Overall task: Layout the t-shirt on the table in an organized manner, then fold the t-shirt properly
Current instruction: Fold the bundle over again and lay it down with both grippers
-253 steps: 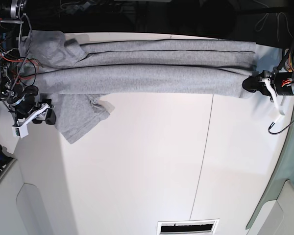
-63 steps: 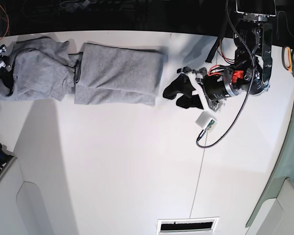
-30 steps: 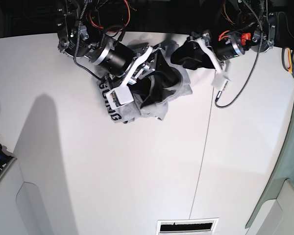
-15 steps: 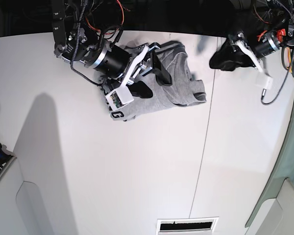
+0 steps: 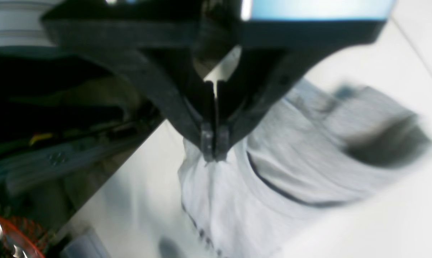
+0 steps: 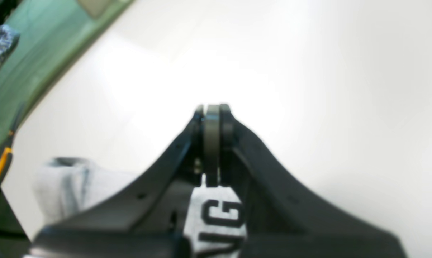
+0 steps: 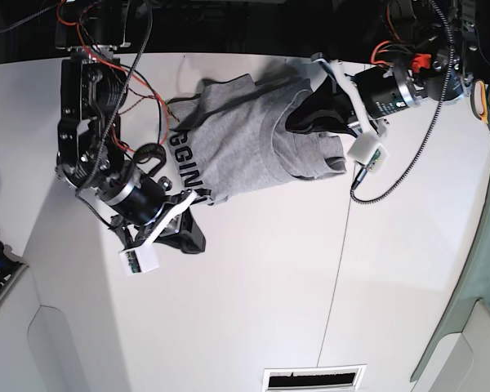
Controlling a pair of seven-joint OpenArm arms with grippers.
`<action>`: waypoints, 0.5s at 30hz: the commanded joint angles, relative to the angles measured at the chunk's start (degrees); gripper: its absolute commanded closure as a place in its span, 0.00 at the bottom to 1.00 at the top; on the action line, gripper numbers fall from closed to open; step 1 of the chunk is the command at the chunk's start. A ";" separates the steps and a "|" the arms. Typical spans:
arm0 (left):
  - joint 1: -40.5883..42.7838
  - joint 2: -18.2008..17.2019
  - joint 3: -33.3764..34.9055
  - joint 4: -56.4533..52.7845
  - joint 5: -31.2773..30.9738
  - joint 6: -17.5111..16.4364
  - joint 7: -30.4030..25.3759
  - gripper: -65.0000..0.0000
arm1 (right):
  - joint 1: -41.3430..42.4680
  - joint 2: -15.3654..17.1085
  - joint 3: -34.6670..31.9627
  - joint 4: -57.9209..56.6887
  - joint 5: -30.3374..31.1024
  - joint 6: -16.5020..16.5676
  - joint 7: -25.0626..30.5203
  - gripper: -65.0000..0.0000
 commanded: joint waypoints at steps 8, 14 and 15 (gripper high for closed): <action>-7.13 0.26 2.54 -20.17 3.32 -0.49 -1.90 1.00 | 8.26 2.23 -3.63 -20.11 1.57 0.76 2.95 1.00; -15.80 0.00 1.01 -32.00 6.86 -0.49 -2.82 1.00 | 3.32 7.28 -9.57 -18.67 6.82 1.18 2.73 1.00; -17.51 0.00 1.01 -33.16 7.93 -0.49 -3.04 1.00 | 1.81 7.82 -9.70 -17.84 7.85 1.20 2.58 1.00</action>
